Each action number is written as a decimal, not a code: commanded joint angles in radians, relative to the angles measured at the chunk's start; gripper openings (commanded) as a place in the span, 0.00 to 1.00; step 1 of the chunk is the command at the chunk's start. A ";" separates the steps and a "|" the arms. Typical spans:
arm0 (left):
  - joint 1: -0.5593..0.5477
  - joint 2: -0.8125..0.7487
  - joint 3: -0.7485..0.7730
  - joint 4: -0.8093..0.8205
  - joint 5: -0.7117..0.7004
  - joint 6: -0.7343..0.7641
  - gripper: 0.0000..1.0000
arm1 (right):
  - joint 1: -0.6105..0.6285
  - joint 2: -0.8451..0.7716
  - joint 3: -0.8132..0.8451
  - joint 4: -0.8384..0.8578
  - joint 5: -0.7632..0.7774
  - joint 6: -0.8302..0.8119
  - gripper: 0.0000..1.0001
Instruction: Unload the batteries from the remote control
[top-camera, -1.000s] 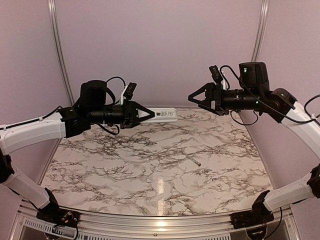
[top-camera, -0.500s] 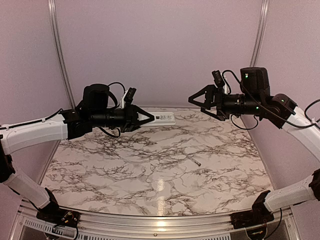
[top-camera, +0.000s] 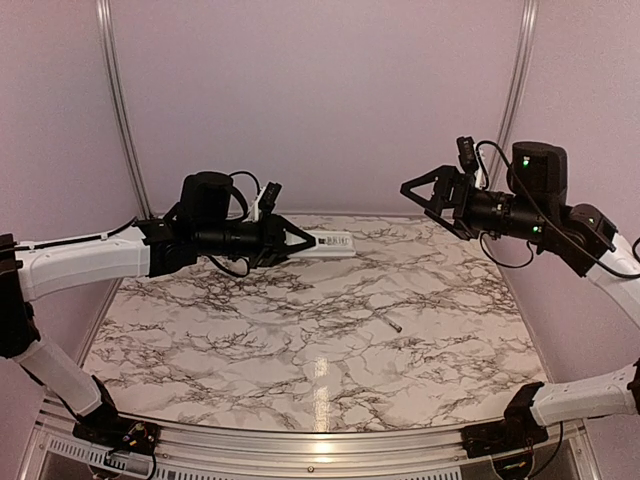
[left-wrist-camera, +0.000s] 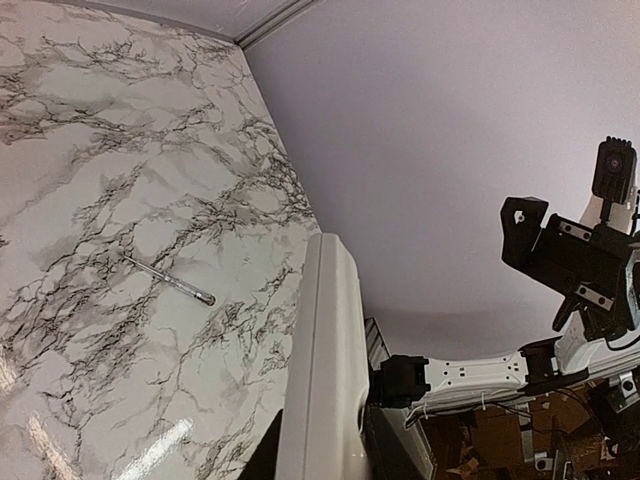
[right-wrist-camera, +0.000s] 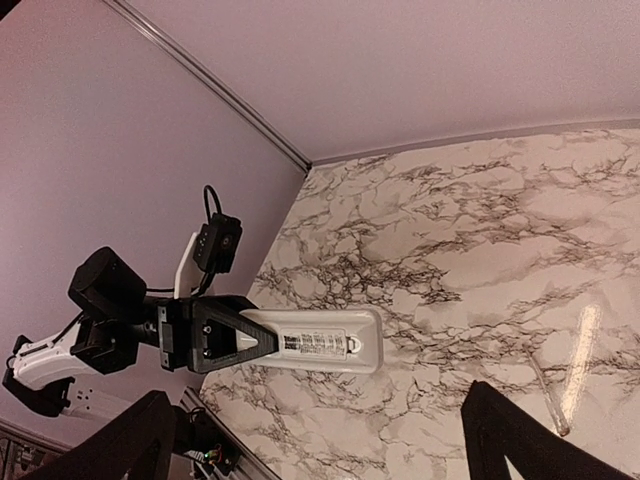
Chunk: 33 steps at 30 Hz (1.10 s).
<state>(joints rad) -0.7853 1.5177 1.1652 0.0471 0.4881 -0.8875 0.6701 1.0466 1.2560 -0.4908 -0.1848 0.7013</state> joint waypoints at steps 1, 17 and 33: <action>-0.005 0.027 0.057 0.016 -0.010 -0.001 0.00 | 0.000 0.006 -0.003 0.006 0.046 -0.005 0.98; -0.023 0.114 0.157 -0.030 -0.045 -0.014 0.00 | 0.004 0.114 0.082 -0.072 -0.075 -0.102 0.98; -0.050 0.147 0.198 -0.023 -0.049 -0.026 0.00 | 0.103 0.249 0.151 -0.087 -0.025 -0.085 0.90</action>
<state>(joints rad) -0.8280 1.6558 1.3304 0.0212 0.4427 -0.9203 0.7601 1.2755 1.3533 -0.5632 -0.2413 0.6167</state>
